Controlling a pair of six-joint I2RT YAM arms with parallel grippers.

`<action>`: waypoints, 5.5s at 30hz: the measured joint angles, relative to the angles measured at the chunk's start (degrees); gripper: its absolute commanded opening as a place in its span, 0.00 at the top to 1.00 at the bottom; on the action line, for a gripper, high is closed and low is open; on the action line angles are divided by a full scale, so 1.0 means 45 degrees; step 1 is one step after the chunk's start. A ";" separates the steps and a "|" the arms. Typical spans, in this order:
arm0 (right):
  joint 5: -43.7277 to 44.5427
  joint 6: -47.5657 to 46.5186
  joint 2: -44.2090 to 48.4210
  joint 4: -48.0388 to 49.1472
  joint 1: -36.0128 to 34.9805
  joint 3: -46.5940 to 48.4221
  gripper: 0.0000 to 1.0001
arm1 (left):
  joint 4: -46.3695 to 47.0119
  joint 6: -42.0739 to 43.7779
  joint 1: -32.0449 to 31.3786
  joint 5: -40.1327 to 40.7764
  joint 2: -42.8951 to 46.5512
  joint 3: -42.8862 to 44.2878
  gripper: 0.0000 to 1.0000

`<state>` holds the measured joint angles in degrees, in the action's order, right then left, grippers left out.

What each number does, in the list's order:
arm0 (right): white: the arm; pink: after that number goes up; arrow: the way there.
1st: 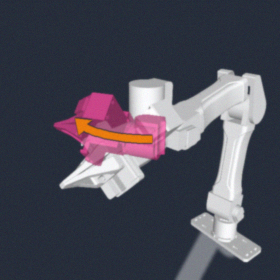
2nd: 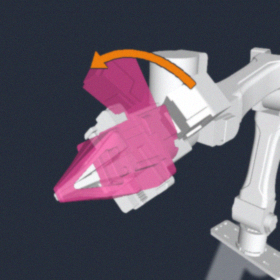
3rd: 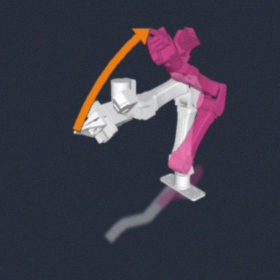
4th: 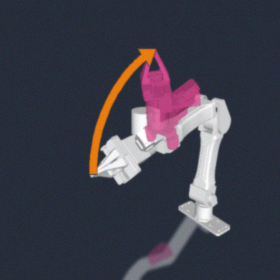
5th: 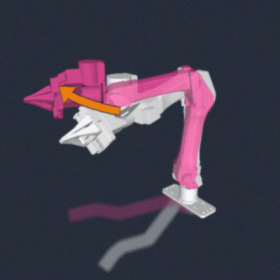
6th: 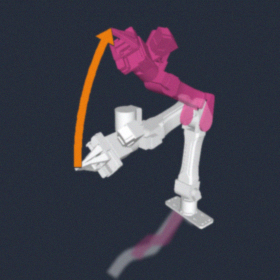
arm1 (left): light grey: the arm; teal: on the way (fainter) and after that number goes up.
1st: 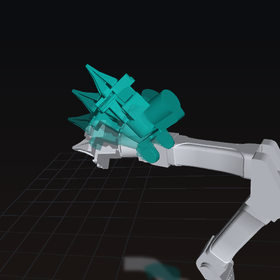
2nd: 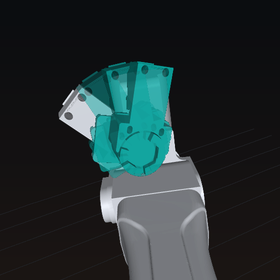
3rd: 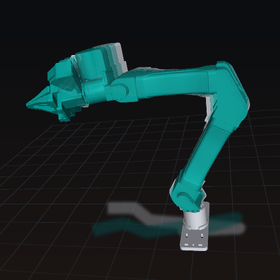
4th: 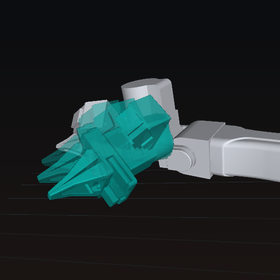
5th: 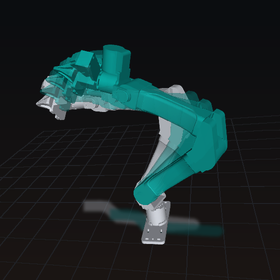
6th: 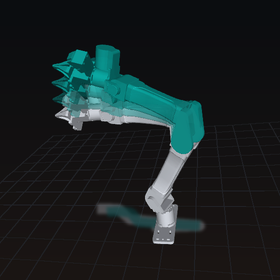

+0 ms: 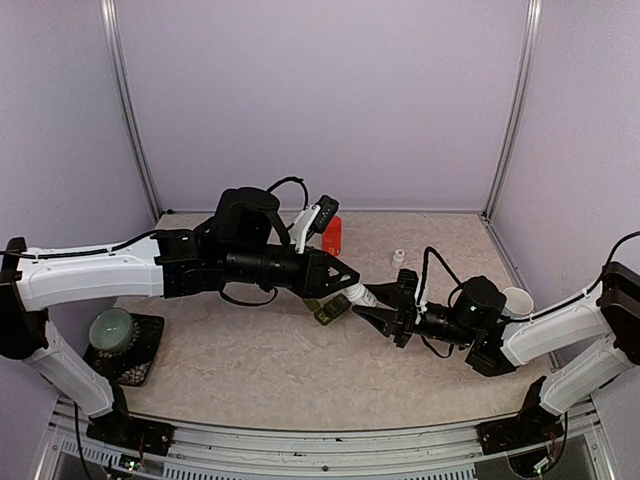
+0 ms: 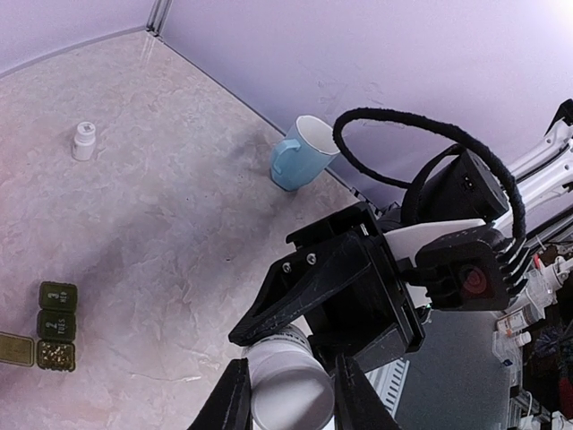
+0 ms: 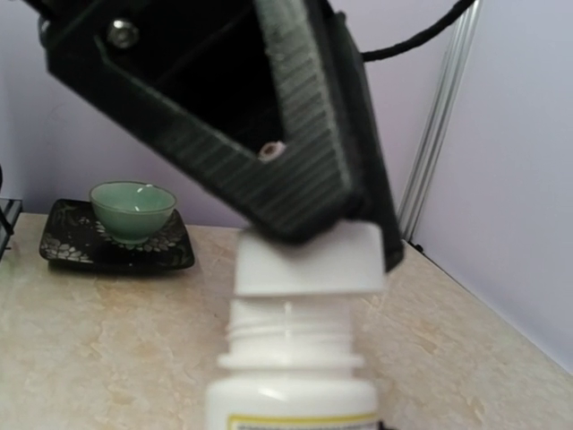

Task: Sort the pills into containers

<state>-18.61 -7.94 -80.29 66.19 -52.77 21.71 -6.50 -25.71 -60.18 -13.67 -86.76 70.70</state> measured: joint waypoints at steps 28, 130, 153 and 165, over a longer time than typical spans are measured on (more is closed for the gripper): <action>0.0340 -0.0369 0.0301 -0.0452 0.0000 0.0024 0.94 | -0.0102 0.0000 -0.0029 0.0160 0.0000 -0.0005 0.73; 0.0452 0.0364 0.2040 -0.2438 -0.0068 0.0112 0.95 | -0.1341 0.0631 0.0083 -0.0121 -0.0146 0.0874 0.39; 0.0554 0.0408 0.2681 -0.2900 -0.0068 0.0112 0.94 | -0.0986 0.0636 0.0044 -0.0117 -0.0311 0.0840 0.42; 0.0685 0.0476 0.2613 -0.2837 -0.0073 0.0223 0.95 | -0.0996 0.0738 0.0005 -0.0335 -0.0306 0.0738 0.48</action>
<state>-15.53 -5.80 -68.53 53.43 -53.10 22.72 -10.98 -22.39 -60.16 -15.18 -88.14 74.02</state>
